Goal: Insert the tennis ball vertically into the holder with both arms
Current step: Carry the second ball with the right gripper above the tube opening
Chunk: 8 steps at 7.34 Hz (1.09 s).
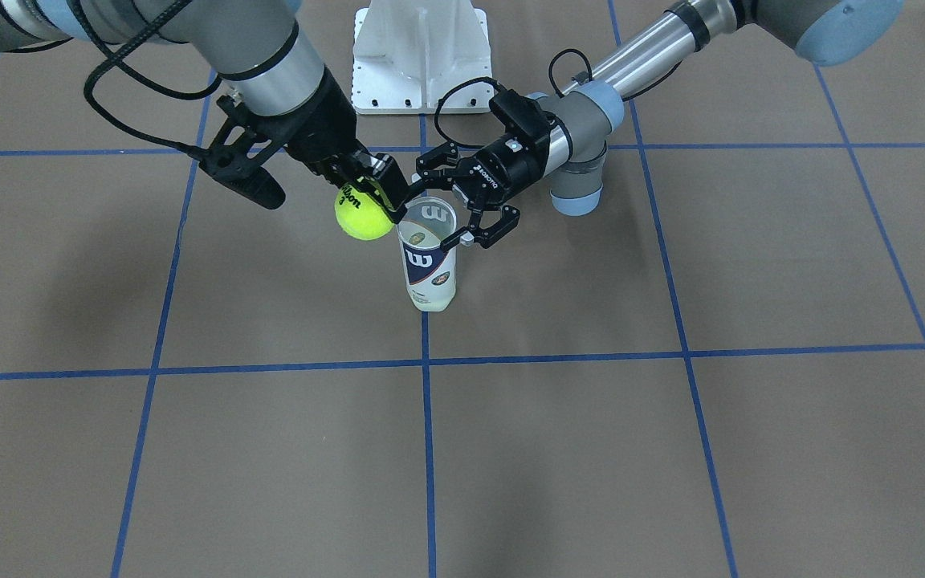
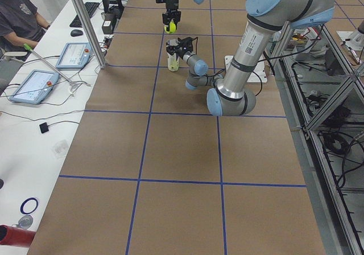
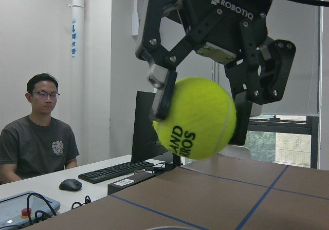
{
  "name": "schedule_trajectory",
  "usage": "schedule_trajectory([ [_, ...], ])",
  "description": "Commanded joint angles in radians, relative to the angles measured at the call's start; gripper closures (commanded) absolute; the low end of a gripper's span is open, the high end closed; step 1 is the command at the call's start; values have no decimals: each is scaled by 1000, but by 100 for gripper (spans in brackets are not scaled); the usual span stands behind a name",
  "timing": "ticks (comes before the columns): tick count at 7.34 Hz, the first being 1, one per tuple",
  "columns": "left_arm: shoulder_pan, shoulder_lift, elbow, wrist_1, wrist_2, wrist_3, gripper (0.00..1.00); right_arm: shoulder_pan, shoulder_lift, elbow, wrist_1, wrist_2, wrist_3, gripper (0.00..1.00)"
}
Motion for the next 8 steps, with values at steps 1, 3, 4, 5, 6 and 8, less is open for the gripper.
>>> schedule_trajectory([
  [1,0,0,0,0,0,0,8,-35,37,-34,0,-5,0,100],
  [3,-1,1,0,0,0,0,8,-35,80,-82,0,-5,0,97],
  [4,-1,1,0,0,0,0,8,-35,80,-85,0,-5,-1,76],
  [5,-1,0,0,0,0,0,8,-35,77,-85,0,-5,-1,35],
  [6,0,0,0,0,0,-2,8,-41,75,-85,0,-6,-1,2],
  [8,-1,0,0,0,0,-2,8,-46,74,-84,0,-6,0,1],
])
